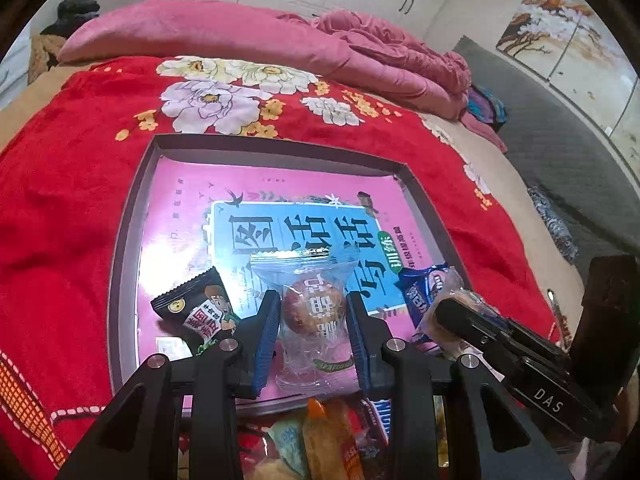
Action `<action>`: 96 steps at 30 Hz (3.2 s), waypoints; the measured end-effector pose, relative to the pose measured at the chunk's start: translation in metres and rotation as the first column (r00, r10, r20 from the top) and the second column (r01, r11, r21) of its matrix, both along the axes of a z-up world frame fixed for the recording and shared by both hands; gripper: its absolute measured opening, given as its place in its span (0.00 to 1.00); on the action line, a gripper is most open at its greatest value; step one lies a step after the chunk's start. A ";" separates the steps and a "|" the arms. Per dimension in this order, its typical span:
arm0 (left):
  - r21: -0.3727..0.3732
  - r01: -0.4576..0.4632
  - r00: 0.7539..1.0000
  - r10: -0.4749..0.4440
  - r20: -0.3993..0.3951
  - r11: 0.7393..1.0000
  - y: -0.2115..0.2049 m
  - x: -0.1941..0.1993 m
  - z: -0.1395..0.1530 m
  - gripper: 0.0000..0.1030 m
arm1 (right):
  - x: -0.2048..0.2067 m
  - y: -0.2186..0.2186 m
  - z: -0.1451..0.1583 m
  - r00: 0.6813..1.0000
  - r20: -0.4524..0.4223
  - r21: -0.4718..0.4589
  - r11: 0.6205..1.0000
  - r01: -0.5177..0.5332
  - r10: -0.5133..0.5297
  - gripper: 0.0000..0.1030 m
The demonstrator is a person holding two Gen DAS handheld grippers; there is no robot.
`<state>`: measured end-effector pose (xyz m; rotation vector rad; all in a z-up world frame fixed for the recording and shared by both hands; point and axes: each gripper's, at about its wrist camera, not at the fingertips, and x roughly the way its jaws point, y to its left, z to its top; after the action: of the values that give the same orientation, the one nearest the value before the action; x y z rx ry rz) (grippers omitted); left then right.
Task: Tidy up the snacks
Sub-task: 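Carry both clear pastry bags into the tray and open both grippers, then withdraw both open grippers from the tray toward the snack pile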
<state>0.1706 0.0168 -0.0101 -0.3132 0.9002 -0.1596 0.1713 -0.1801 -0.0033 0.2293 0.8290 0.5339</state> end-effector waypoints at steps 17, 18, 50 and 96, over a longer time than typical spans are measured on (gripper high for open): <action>0.054 0.011 1.000 -0.009 -0.025 0.999 -0.006 0.001 -0.014 0.34 | -0.002 0.009 -0.010 1.000 0.002 -0.109 0.994 -0.006 0.007 0.25; 0.059 0.012 1.000 -0.010 -0.029 0.998 -0.006 0.001 -0.015 0.34 | -0.002 0.009 -0.010 1.000 0.000 -0.108 0.994 -0.005 0.005 0.25; 0.049 0.014 0.998 -0.010 -0.070 0.999 -0.005 -0.004 -0.021 0.38 | -0.012 -0.003 -0.007 1.000 -0.009 -0.118 0.993 0.027 -0.028 0.26; -0.035 -0.005 1.000 0.004 -0.015 0.999 0.016 -0.039 0.011 0.72 | -0.036 -0.024 0.021 0.993 0.060 -0.087 0.990 0.108 -0.103 0.51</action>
<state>0.1320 0.0325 0.0005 -0.3495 0.9123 -0.1692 0.1351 -0.2044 0.0181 0.1739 0.7808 0.4009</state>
